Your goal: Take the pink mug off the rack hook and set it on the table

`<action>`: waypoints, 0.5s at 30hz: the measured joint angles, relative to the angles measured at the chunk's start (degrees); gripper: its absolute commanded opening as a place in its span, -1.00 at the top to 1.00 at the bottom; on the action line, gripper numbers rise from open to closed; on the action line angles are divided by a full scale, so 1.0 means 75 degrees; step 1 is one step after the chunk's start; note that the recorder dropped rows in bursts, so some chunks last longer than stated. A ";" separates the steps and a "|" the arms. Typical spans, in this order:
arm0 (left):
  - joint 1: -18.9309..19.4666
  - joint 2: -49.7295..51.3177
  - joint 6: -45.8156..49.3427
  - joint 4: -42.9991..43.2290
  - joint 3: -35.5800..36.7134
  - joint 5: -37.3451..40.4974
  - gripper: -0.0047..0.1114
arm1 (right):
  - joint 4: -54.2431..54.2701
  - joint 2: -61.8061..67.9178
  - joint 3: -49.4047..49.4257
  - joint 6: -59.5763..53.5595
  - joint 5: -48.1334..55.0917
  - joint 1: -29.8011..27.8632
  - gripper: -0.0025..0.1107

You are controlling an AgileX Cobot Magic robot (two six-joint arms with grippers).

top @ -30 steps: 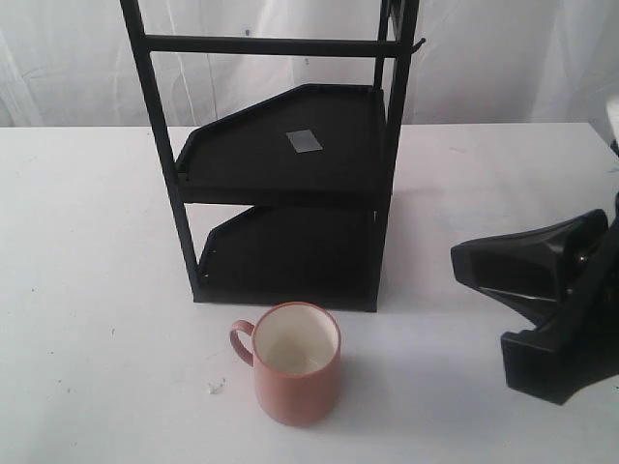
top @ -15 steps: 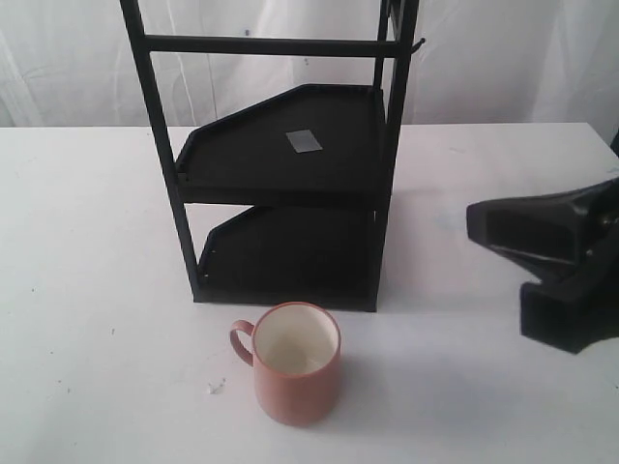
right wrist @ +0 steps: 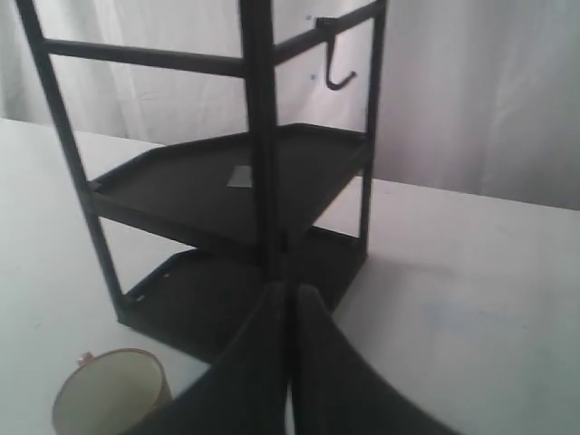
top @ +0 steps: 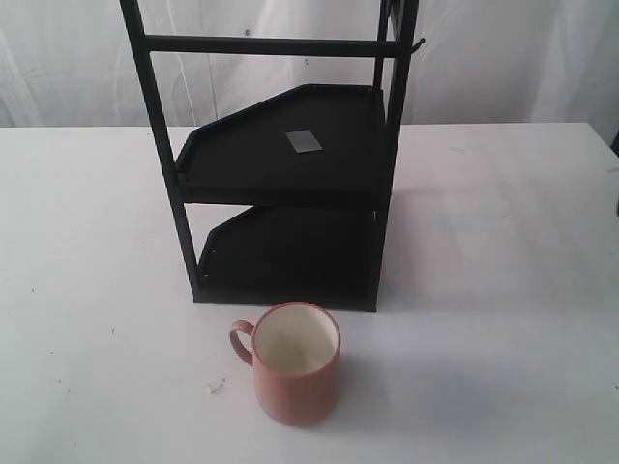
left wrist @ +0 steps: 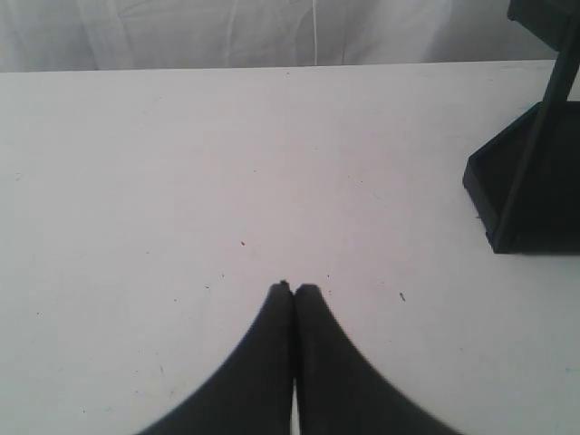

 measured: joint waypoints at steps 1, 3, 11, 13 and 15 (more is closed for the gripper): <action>0.0000 0.0000 0.0000 0.0000 0.0000 0.0000 0.92 | 0.0033 -0.0136 0.0133 -0.0075 0.0041 -0.0164 0.96; 0.0000 0.0000 0.0000 0.0000 0.0000 0.0000 0.92 | 0.0066 -0.0480 0.0380 -0.0170 0.0061 -0.0469 0.96; 0.0000 0.0000 0.0000 0.0000 0.0000 0.0000 0.92 | 0.0124 -0.1223 0.0973 -0.0217 0.0061 -0.0656 0.96; 0.0000 0.0000 0.0000 0.0000 0.0000 0.0000 0.92 | 0.0140 -0.1223 0.1093 -0.0036 0.0061 -0.0656 0.96; 0.0000 0.0000 0.0000 0.0000 0.0000 0.0000 0.92 | 0.0150 -0.1223 0.1220 0.0217 0.0012 -0.0656 0.96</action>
